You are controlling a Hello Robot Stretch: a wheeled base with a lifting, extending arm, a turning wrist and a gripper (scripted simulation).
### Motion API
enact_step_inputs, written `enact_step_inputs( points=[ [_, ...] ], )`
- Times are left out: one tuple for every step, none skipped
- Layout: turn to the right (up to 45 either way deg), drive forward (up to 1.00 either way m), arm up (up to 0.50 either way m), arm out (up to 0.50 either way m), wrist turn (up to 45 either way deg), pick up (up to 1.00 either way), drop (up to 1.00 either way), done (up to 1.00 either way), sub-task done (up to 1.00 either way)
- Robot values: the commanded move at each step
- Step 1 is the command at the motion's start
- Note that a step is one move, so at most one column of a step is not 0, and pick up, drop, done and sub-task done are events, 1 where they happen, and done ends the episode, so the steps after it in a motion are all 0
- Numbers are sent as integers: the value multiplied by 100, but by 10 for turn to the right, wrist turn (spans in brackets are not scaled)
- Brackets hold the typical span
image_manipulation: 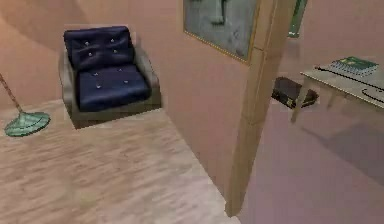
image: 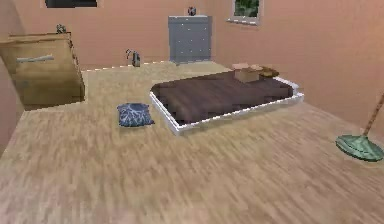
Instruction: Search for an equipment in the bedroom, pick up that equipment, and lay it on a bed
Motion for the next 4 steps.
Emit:
enact_step_inputs(
  points=[
    [390, 0, 0, 0, 0, 0, 0, 0, 0],
    [0, 30, 0, 0, 0, 0, 0, 0, 0],
    [-450, 0, 0, 0, 0, 0, 0, 0, 0],
    [-300, 0, 0, 0, 0, 0, 0, 0, 0]
  ],
)
